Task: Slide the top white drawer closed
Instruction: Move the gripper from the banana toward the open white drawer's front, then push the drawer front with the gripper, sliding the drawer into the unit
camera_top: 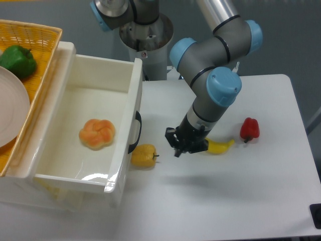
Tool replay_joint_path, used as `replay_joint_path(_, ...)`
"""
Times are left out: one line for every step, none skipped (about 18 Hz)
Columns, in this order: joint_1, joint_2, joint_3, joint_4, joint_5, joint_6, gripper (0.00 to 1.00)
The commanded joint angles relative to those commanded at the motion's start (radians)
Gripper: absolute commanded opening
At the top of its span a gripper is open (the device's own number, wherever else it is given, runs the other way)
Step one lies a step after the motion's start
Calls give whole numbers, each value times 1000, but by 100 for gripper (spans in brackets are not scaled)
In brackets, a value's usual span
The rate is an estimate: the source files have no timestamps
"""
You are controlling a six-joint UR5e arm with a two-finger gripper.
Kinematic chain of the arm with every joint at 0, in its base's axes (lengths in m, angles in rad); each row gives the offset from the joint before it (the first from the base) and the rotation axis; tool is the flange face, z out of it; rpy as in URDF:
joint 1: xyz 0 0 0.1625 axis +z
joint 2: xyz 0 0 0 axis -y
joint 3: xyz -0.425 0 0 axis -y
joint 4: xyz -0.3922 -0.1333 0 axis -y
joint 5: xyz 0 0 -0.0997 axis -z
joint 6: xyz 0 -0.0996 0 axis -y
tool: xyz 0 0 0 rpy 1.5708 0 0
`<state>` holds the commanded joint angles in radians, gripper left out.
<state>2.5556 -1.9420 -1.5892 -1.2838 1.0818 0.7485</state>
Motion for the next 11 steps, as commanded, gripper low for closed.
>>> replay_joint_path(2,0,0,-23,-47,9,0)
replay_joint_path(3,0,0,-52,-80,11,0)
replay_joint_path(3,0,2,-77,-95,11,0)
replay_joint_path(3,5,3,-97,-105,11,0)
replay_joint_path(3,11,2,-115,-112,11,0)
replay_joint_path(2,14,3,-130,-120,11,0)
replay_joint_path(0,15,3,-143,-125,11,0)
replay_joint_path(2,17,6,-161,-129,11,0)
replay_joint_path(2,18,12,-186,-129,11,0)
replay_joint_path(2,26,17,-207,-131,11,0)
replay_joint_path(2,31,17,-219,-131,12,0)
